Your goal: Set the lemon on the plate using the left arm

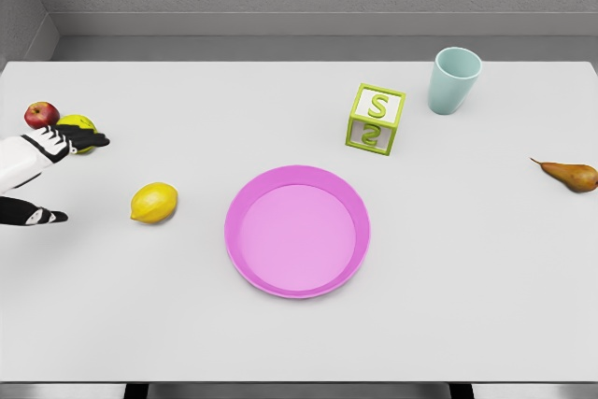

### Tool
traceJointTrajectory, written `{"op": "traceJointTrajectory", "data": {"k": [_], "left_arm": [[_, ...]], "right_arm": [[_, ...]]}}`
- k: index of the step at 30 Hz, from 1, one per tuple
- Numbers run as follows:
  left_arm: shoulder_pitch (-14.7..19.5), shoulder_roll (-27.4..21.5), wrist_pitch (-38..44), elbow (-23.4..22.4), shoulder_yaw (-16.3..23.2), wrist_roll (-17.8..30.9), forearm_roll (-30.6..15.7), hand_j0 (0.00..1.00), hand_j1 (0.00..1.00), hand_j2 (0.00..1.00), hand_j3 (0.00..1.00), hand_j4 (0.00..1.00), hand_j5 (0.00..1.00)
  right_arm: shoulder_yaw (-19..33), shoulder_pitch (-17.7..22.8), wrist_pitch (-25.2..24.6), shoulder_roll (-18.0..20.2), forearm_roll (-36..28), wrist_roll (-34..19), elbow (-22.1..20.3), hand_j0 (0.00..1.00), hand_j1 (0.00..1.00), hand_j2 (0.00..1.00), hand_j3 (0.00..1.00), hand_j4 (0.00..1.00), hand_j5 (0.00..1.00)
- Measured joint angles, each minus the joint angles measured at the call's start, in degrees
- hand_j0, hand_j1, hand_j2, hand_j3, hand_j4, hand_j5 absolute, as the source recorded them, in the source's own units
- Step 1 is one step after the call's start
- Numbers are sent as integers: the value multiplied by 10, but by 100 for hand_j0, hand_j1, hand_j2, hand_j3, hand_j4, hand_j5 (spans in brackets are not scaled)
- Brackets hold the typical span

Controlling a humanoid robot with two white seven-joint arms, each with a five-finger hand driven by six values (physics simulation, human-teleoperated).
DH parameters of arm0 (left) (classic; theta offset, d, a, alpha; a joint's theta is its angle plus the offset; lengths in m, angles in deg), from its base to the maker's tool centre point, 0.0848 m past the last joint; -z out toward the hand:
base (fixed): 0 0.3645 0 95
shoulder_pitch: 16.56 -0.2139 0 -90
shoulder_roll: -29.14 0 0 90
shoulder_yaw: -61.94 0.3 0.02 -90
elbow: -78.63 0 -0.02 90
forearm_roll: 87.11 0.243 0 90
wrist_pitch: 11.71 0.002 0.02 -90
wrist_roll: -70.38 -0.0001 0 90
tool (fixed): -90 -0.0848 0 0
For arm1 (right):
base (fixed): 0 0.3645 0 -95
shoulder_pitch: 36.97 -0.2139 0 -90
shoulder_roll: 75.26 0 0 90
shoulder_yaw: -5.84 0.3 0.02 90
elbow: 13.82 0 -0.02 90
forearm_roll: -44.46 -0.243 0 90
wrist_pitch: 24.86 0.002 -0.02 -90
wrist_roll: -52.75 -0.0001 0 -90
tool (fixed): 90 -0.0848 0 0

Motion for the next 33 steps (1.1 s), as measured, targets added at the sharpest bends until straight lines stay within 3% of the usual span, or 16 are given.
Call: {"op": "traceJointTrajectory", "data": {"k": [4, 11, 13, 16, 20, 26, 33], "left_arm": [[-1, 1, 0, 0, 0, 4, 0, 100, 100, 100, 100, 100, 100], [11, 27, 0, 0, 8, 53, -1, 100, 100, 100, 100, 100, 100], [46, 24, 0, -1, 28, 58, 1, 100, 100, 100, 100, 100, 100], [127, 20, 1, -4, 104, 61, 2, 100, 100, 100, 100, 100, 100], [170, 18, 0, -17, 183, 64, 10, 100, 100, 100, 100, 100, 100], [196, 19, 0, -50, 235, 90, 20, 100, 100, 100, 100, 100, 100], [219, 22, 0, -77, 250, 101, 30, 100, 100, 100, 100, 100, 100]], "right_arm": [[0, 0, 0, 0, 0, 0, -1, 100, 100, 100, 100, 100, 100], [0, 0, 0, 0, 0, 0, -1, 100, 100, 100, 100, 100, 100], [0, -1, 0, 0, 0, 0, -2, 100, 100, 100, 100, 100, 100], [0, 0, 0, 0, 0, 0, -2, 100, 100, 100, 100, 100, 100], [0, 0, 0, 0, 0, 0, -2, 100, 100, 100, 100, 100, 100], [0, 0, 0, 0, 0, 0, -2, 100, 100, 100, 100, 100, 100], [0, -1, 0, 0, 0, 0, -2, 100, 100, 100, 100, 100, 100]]}}
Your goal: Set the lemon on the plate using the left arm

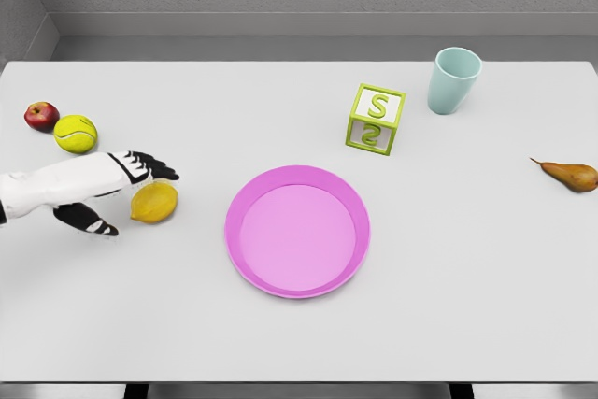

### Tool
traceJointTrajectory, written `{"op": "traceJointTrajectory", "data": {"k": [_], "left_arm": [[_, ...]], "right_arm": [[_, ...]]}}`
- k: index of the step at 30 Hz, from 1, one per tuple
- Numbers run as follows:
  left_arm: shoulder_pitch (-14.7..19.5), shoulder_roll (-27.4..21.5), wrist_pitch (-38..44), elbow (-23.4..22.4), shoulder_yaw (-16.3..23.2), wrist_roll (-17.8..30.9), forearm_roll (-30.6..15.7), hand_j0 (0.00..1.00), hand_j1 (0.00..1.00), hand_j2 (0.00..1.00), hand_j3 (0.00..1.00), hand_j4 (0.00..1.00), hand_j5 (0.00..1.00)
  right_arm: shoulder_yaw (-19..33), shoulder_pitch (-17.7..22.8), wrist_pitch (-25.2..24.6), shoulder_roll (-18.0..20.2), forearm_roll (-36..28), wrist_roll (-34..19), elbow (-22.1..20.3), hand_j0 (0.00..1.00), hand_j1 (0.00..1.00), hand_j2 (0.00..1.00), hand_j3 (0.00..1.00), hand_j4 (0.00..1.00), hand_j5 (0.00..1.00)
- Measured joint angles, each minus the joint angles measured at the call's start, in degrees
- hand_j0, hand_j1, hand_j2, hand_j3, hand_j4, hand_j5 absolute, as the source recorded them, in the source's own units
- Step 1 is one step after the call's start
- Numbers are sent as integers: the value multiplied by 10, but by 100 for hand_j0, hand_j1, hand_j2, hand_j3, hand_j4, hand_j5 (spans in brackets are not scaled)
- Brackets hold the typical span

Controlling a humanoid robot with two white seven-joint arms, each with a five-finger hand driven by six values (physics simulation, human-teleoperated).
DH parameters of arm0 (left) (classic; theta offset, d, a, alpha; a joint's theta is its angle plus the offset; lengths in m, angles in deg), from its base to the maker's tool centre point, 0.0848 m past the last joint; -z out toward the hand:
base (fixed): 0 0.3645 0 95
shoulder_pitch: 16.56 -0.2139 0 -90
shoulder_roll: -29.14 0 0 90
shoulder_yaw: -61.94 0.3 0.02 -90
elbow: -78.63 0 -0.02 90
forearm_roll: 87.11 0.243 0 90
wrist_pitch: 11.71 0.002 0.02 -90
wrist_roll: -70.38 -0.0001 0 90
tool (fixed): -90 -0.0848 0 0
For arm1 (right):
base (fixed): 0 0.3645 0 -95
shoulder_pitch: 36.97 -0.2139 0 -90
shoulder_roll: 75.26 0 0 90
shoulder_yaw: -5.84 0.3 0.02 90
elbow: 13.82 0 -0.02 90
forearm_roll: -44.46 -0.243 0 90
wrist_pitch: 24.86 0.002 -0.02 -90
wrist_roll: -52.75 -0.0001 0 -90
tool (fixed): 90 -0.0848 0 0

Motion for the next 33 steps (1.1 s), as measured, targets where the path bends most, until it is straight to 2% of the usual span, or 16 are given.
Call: {"op": "traceJointTrajectory", "data": {"k": [8, 14, 24, 25, 27, 33], "left_arm": [[20, 23, 0, -2, 7, 1, 21, 100, 100, 100, 100, 100, 100], [21, 46, 0, -10, 15, 1, 55, 100, 100, 100, 100, 100, 100], [26, 56, 0, -38, 20, 1, 80, 100, 100, 100, 100, 100, 100], [27, 57, 0, -39, 20, 1, 82, 91, 91, 91, 91, 91, 91], [28, 57, 0, -40, 20, 1, 88, 82, 82, 82, 82, 82, 82], [28, 59, 0, -40, 21, 1, 97, 79, 79, 79, 79, 79, 79]], "right_arm": [[0, 1, 0, 0, 0, 0, 0, 100, 100, 100, 100, 100, 100], [0, 1, 0, 0, 0, 0, 0, 100, 100, 100, 100, 100, 100], [0, 0, 0, 0, 0, 0, 0, 100, 100, 100, 100, 100, 100], [0, 1, 0, 0, 0, 0, 0, 100, 100, 100, 100, 100, 100], [0, 0, 0, 0, 0, 0, 0, 100, 100, 100, 100, 100, 100], [0, 1, 0, 0, 0, 0, 0, 100, 100, 100, 100, 100, 100]]}}
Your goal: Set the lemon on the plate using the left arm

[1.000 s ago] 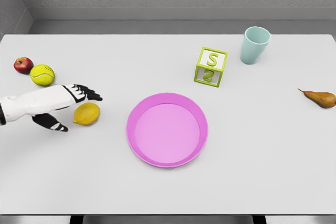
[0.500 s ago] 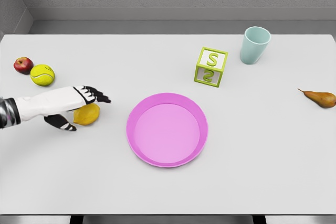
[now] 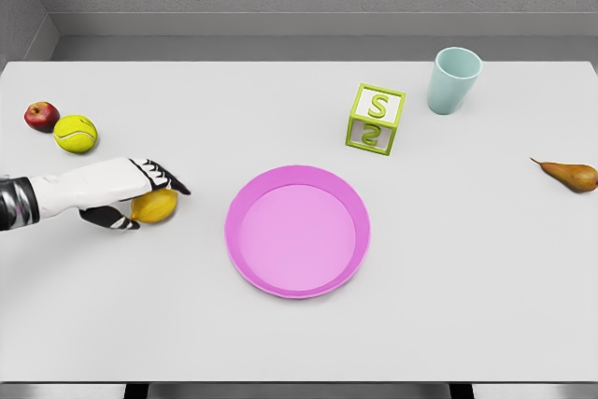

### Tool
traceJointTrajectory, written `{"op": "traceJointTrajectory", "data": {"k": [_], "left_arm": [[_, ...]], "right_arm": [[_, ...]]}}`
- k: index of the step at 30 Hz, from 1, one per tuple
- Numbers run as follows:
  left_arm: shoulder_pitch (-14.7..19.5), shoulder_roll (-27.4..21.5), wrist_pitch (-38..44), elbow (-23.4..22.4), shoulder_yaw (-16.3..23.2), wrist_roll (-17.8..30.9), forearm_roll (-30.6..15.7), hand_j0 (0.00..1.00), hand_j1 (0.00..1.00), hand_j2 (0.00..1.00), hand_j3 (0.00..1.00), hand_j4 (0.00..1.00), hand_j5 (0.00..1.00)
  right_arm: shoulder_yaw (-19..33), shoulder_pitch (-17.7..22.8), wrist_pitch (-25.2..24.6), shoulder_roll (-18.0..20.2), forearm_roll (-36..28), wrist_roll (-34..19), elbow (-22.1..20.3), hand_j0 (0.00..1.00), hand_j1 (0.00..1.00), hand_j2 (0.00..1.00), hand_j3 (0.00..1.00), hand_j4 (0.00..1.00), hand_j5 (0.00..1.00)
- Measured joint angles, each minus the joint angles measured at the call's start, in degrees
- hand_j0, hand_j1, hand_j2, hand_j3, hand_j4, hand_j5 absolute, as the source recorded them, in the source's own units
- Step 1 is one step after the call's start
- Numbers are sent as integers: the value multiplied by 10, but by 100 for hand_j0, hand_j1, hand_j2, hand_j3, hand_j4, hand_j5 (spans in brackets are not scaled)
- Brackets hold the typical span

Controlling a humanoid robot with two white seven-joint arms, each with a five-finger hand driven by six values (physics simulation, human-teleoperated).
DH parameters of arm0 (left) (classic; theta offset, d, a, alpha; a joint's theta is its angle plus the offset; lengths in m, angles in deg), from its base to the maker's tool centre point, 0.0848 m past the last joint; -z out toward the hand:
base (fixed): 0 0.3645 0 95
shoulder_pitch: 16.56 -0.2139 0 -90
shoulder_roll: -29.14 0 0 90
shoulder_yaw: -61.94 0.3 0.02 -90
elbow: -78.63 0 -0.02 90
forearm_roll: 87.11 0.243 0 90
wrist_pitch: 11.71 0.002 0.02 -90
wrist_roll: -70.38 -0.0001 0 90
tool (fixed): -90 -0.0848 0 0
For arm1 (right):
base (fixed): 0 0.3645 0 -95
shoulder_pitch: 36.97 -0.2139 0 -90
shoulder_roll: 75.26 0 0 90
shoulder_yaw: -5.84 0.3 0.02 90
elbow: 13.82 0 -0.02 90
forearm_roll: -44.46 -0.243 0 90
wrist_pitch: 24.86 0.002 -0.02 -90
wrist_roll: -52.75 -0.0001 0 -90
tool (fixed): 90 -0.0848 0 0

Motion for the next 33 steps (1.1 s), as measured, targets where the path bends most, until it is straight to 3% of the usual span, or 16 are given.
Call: {"op": "traceJointTrajectory", "data": {"k": [6, 12, 33], "left_arm": [[1, 6, 0, 0, 2, 0, 10, 79, 79, 79, 79, 79, 79], [1, 7, 0, 1, 2, 0, 14, 64, 64, 64, 64, 64, 64], [6, 6, 0, 19, -3, -1, 7, 64, 64, 64, 64, 64, 64]], "right_arm": [[0, -1, 0, 0, 0, 0, 0, 100, 100, 100, 100, 100, 100], [0, 0, 0, 0, 0, 0, 0, 100, 100, 100, 100, 100, 100], [0, 0, 0, 0, 0, 0, 0, 100, 100, 100, 100, 100, 100]]}}
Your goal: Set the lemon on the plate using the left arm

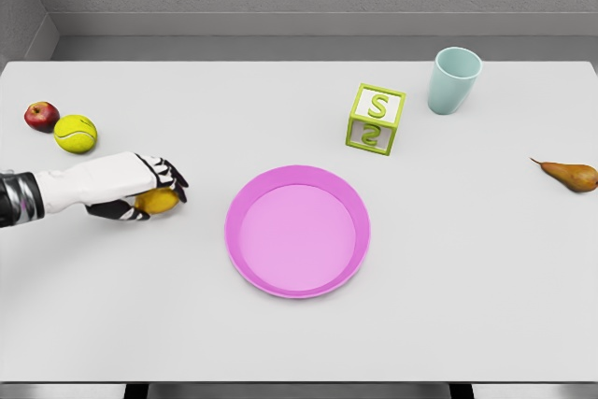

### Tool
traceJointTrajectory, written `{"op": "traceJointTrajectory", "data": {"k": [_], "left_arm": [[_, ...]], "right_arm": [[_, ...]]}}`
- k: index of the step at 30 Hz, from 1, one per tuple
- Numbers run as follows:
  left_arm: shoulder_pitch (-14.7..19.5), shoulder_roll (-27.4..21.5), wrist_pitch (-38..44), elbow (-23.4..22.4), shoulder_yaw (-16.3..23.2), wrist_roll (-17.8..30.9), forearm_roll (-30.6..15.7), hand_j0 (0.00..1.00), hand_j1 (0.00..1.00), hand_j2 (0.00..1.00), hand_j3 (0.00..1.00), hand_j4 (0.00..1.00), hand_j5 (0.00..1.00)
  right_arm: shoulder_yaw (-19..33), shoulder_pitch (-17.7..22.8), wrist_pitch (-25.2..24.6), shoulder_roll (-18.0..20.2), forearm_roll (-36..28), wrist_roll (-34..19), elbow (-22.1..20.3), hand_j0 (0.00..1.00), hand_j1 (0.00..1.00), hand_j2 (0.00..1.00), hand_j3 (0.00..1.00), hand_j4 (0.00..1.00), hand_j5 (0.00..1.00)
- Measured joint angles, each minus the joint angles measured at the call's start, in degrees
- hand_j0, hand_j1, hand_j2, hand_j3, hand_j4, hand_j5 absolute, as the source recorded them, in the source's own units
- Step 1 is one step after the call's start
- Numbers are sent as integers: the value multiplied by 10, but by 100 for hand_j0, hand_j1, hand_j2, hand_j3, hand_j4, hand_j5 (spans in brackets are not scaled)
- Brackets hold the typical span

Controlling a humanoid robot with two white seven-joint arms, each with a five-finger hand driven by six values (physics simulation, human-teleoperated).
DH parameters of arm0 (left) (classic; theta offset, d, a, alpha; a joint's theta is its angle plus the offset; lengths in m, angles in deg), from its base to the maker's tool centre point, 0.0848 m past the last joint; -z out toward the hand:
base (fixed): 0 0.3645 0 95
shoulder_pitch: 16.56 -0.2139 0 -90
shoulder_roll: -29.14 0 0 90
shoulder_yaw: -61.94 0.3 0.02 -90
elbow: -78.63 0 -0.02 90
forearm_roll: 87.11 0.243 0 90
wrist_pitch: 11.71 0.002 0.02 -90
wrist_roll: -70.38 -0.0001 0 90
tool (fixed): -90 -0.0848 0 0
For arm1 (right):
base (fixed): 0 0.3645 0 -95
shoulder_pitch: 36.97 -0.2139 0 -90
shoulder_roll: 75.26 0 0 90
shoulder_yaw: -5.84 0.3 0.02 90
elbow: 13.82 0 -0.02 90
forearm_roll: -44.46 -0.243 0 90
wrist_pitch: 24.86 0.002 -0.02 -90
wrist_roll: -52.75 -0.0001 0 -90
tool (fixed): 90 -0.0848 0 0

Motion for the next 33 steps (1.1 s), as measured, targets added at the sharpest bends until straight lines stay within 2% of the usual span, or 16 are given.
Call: {"op": "traceJointTrajectory", "data": {"k": [14, 29, 33], "left_arm": [[1, 1, 0, 84, 4, -1, -14, 64, 64, 64, 64, 64, 64], [3, 41, 0, 123, 26, 3, -20, 64, 64, 64, 64, 64, 64], [18, 57, 0, 127, 36, 10, -21, 64, 64, 64, 64, 64, 64]], "right_arm": [[0, 0, 0, 0, 0, 0, 0, 100, 100, 100, 100, 100, 100], [0, 0, 0, 0, 0, 0, 0, 100, 100, 100, 100, 100, 100], [0, 0, 0, 0, 0, 0, 0, 100, 100, 100, 100, 100, 100]]}}
